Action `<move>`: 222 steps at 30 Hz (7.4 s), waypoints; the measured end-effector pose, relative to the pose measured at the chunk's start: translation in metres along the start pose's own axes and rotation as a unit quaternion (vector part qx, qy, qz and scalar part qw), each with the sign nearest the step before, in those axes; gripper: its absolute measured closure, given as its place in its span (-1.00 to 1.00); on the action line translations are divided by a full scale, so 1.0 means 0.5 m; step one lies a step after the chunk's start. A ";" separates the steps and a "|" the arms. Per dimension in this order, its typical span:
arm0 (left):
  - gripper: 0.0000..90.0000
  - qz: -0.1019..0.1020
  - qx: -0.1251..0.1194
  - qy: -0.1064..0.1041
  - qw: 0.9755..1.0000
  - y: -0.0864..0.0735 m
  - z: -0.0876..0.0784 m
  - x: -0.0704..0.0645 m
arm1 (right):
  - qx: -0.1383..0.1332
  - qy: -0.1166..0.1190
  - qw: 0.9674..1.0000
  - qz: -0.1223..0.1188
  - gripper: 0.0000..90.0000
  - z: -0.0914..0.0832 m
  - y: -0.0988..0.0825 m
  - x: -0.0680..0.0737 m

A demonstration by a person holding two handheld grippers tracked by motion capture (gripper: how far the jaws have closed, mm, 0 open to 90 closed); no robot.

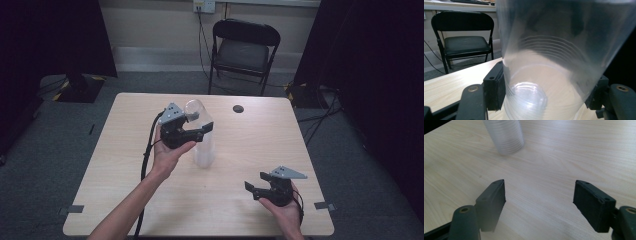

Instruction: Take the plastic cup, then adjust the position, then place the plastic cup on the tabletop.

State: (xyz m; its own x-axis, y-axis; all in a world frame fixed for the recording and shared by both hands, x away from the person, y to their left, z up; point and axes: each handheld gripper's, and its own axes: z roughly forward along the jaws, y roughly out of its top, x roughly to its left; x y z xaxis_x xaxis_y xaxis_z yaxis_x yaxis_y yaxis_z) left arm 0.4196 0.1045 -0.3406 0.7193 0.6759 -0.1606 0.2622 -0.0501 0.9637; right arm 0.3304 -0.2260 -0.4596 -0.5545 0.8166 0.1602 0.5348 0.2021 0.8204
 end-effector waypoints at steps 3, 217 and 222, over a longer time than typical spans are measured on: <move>-0.26 -0.009 0.002 -0.013 1.000 0.002 -0.009 -0.002 | -0.006 -0.002 1.000 0.000 -0.41 -0.001 0.003 0.007; -0.71 0.274 0.175 -0.140 0.935 -0.186 -0.007 -0.167 | 0.169 0.206 0.964 -0.005 1.00 0.037 0.137 0.047; -0.73 0.285 0.188 -0.133 0.931 -0.200 0.000 -0.171 | 0.177 0.207 0.962 -0.006 1.00 0.044 0.134 0.054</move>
State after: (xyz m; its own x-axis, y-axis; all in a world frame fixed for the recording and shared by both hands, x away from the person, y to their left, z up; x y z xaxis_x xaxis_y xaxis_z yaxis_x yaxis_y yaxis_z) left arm 0.3318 0.0518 -0.4233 0.9309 0.2582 0.2586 -0.0395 -0.6325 0.7736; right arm 0.3653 -0.1788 -0.4122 -0.7295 0.5420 0.4172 0.6698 0.4424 0.5964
